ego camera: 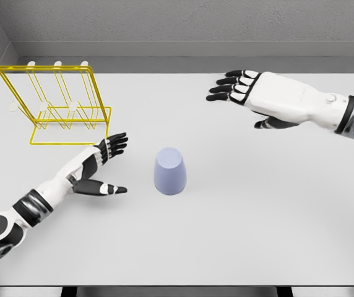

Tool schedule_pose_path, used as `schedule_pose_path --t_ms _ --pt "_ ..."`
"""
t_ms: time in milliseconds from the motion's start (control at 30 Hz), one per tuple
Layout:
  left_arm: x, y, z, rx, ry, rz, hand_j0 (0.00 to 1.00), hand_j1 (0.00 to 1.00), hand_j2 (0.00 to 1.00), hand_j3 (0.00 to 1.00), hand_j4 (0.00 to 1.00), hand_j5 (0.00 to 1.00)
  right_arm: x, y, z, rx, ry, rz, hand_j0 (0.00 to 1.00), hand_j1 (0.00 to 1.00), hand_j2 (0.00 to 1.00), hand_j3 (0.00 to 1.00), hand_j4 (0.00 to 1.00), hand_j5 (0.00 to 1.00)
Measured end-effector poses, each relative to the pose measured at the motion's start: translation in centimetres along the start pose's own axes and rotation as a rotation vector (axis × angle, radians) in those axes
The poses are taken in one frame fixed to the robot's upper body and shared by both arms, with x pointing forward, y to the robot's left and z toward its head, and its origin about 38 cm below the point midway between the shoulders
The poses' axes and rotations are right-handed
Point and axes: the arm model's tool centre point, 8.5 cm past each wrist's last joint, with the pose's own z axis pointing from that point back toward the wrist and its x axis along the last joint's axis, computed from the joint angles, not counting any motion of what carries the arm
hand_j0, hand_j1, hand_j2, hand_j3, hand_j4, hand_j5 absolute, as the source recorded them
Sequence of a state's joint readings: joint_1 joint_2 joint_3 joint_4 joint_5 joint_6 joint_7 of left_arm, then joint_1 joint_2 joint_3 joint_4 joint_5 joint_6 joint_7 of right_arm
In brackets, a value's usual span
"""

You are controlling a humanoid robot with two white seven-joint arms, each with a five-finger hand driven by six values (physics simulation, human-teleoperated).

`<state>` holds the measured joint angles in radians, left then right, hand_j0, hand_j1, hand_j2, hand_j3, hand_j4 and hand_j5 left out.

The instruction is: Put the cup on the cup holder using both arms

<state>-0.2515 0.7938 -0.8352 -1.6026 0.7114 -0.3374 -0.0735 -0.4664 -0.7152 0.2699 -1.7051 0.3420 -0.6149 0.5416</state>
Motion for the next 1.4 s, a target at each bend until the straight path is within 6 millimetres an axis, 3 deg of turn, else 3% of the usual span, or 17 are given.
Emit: schedule_pose_path --t_ms 133,267,733,1400 --pt "0.4 -0.8 -1.3 -0.026 -0.016 -0.011 1.0 1.0 1.0 1.0 1.0 1.0 -2.4 4.0 6.4 -0.028 0.141 -0.202 1.0 1.0 1.0 1.0 1.0 1.0" --pt "0.4 -1.6 -2.3 -0.046 -0.009 -0.002 1.0 1.0 1.0 1.0 1.0 1.0 -3.0 7.0 8.6 -0.049 0.203 -0.319 1.0 1.0 1.0 1.0 1.0 1.0" --pt "0.4 -3.8 -4.2 -0.082 -0.017 0.036 1.0 1.0 1.0 1.0 1.0 1.0 -3.7 6.4 9.9 -0.137 0.248 -0.34 1.0 1.0 1.0 1.0 1.0 1.0" --pt "0.9 -5.6 -7.0 -0.112 -0.009 0.064 1.0 1.0 1.0 1.0 1.0 1.0 -3.8 6.5 9.7 -0.153 0.248 -0.347 1.0 1.0 1.0 1.0 1.0 1.0"
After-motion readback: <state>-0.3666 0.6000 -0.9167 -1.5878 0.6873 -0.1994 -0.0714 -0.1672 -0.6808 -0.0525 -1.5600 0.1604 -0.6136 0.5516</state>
